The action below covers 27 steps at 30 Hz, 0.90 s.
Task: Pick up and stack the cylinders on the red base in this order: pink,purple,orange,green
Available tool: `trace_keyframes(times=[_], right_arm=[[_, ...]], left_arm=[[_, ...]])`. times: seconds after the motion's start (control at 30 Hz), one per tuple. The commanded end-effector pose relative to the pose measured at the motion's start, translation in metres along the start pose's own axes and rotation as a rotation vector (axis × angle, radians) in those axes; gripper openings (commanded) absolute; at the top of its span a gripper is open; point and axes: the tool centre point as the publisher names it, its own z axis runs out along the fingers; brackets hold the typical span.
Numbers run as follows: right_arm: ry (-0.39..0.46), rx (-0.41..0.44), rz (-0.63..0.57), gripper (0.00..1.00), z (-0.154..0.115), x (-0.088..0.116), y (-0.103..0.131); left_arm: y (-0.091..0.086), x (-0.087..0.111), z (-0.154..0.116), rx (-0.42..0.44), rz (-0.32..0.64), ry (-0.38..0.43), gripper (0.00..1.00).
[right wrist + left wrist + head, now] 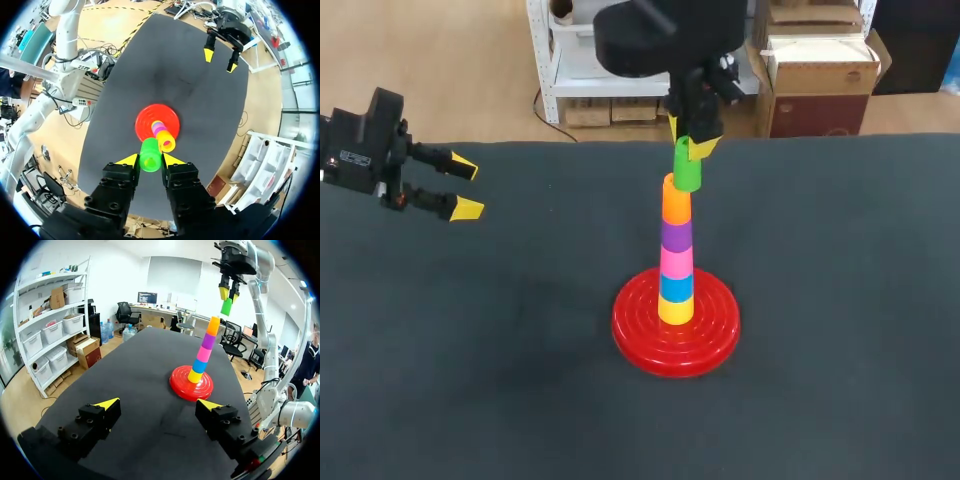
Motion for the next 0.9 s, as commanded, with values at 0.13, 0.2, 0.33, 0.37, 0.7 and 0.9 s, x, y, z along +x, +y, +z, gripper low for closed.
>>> trace_keyframes(times=[0.13, 0.2, 0.33, 0.37, 0.7, 0.9], right_arm=[[0.006, -0.023, 0.002, 0.00, 0.003, -0.001, -0.004], [0.006, -0.023, 0.004, 0.00, 0.005, -0.002, -0.004], [0.009, -0.026, 0.005, 0.00, 0.007, -0.002, -0.006], [0.010, -0.027, 0.004, 0.00, 0.007, -0.002, -0.008], [0.025, -0.034, 0.002, 0.00, 0.012, -0.002, -0.014], [0.029, -0.018, 0.007, 0.00, 0.011, -0.002, -0.020]], left_arm=[[0.001, 0.002, 0.000, 0.003, 0.004, -0.003, 1.00], [0.001, 0.002, 0.000, 0.003, 0.004, -0.003, 1.00], [0.001, 0.002, 0.000, 0.003, 0.004, -0.003, 1.00], [0.001, 0.002, 0.000, 0.003, 0.004, -0.003, 1.00], [0.001, 0.002, 0.000, 0.003, 0.004, -0.003, 1.00], [0.001, 0.002, 0.000, 0.003, 0.004, -0.003, 1.00]])
